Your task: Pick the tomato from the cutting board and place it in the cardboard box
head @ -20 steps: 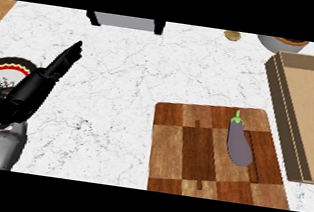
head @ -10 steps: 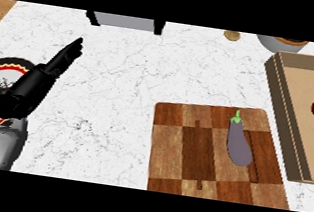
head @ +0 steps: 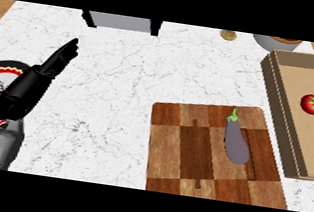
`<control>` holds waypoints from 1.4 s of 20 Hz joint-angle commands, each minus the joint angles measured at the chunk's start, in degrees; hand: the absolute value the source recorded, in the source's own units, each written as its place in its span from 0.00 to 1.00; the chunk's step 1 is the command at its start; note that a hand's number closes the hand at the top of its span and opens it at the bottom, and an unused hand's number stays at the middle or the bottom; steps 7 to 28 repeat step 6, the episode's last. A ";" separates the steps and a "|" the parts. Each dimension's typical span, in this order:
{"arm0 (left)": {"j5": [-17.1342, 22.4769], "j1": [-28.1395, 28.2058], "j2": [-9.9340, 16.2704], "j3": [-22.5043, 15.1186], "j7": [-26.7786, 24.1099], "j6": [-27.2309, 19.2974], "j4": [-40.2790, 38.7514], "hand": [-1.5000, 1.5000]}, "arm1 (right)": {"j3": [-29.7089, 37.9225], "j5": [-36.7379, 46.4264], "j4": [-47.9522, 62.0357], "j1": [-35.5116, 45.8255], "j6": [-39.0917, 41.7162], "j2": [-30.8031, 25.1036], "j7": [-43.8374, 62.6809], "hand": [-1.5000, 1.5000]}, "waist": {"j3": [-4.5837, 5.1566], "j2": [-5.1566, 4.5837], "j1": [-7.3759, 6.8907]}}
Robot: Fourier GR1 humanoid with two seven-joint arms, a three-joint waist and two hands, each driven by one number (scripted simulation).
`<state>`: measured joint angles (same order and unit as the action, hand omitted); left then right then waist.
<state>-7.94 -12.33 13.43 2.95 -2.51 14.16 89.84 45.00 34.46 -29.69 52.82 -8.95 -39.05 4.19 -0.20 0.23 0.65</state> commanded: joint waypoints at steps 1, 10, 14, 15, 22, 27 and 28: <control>0.05 -1.53 0.34 0.28 0.56 0.25 -0.19 0.50 | 8.63 -8.17 -1.12 -2.24 -5.68 0.81 -3.79 0.00 | 0.04 -0.40 -0.29; -1.20 -1.12 -0.48 0.55 -3.81 -0.73 -4.49 0.50 | 13.07 -14.28 -2.96 -9.60 -4.22 -1.23 -10.97 0.00 | 0.15 -0.42 -0.03; -1.20 -1.12 -0.48 0.55 -3.81 -0.73 -4.49 0.50 | 13.07 -14.28 -2.96 -9.60 -4.22 -1.23 -10.97 0.00 | 0.15 -0.42 -0.03; -1.20 -1.12 -0.48 0.55 -3.81 -0.73 -4.49 0.50 | 13.07 -14.28 -2.96 -9.60 -4.22 -1.23 -10.97 0.00 | 0.15 -0.42 -0.03; -1.20 -1.12 -0.48 0.55 -3.81 -0.73 -4.49 0.50 | 13.07 -14.28 -2.96 -9.60 -4.22 -1.23 -10.97 0.00 | 0.15 -0.42 -0.03; -1.20 -1.12 -0.48 0.55 -3.81 -0.73 -4.49 0.50 | 13.07 -14.28 -2.96 -9.60 -4.22 -1.23 -10.97 0.00 | 0.15 -0.42 -0.03; -1.20 -1.12 -0.48 0.55 -3.81 -0.73 -4.49 0.50 | 13.07 -14.28 -2.96 -9.60 -4.22 -1.23 -10.97 0.00 | 0.15 -0.42 -0.03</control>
